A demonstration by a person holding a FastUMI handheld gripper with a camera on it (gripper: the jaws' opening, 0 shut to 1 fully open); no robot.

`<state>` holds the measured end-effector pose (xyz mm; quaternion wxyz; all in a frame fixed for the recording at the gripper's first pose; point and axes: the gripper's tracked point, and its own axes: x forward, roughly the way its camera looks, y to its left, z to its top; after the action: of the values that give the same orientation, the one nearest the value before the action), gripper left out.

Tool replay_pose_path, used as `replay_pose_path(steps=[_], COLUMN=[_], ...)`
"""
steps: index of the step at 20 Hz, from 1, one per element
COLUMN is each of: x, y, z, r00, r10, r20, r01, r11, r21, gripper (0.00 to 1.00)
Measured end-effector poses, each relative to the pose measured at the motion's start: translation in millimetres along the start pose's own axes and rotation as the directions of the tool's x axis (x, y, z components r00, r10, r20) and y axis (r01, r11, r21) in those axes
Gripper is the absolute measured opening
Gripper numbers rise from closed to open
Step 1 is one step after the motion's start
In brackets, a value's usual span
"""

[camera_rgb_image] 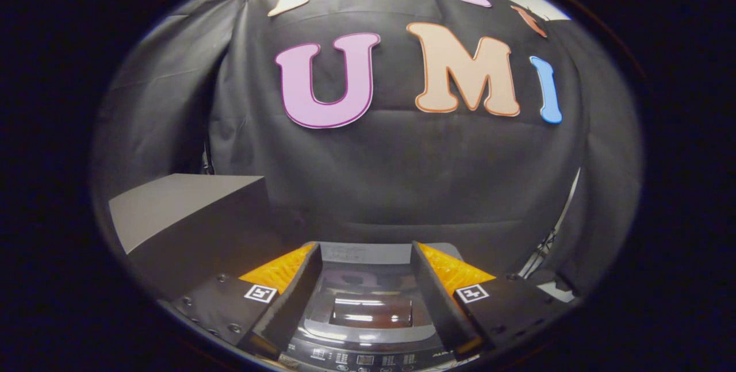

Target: Put the clothes into the washing machine and then close the washing machine lid.

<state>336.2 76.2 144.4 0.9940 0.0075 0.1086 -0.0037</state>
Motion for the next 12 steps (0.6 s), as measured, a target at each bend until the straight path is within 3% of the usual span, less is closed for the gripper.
replay_pose_path(steps=[12], x=[-71.6], y=[-28.6], z=[-23.8], r00=[0.992], r10=[0.012], r20=[0.123], r01=[-0.009], r11=[1.000], r21=[-0.025], gripper=[0.97])
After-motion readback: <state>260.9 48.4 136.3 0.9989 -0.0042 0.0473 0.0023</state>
